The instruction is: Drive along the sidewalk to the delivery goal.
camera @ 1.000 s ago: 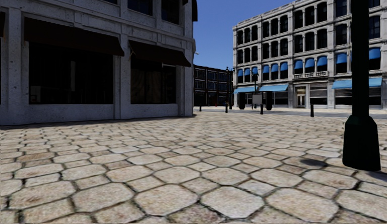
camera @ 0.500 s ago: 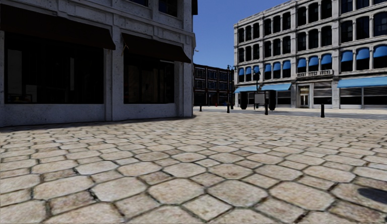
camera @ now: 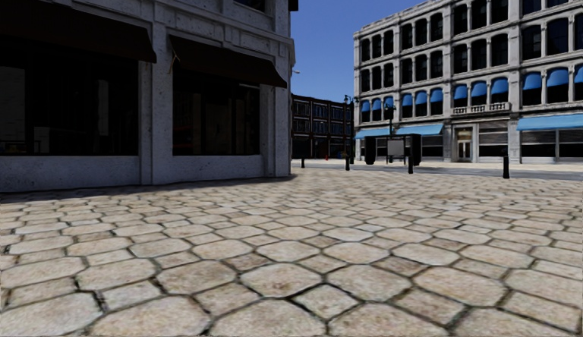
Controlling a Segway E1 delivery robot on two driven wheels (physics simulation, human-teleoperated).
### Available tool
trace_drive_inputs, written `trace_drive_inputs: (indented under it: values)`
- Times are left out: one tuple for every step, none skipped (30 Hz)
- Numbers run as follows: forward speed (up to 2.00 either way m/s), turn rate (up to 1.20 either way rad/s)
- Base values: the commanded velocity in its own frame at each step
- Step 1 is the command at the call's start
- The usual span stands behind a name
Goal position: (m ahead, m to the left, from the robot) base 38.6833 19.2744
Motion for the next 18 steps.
trace_drive_inputs:
  values:
    - [2.0,0.0]
    - [2.0,0.0]
    - [2.0,0.0]
    - [2.0,0.0]
    - [2.0,0.0]
    - [2.0,0.0]
    - [2.0,0.0]
    - [2.0,0.0]
    - [2.0,0.0]
    - [2.0,0.0]
    - [2.0,0.0]
    - [2.0,0.0]
    - [2.0,0.0]
    - [2.0,0.0]
    - [2.0,0.0]
    - [2.0,0.0]
    - [2.0,0.0]
    - [2.0,0.0]
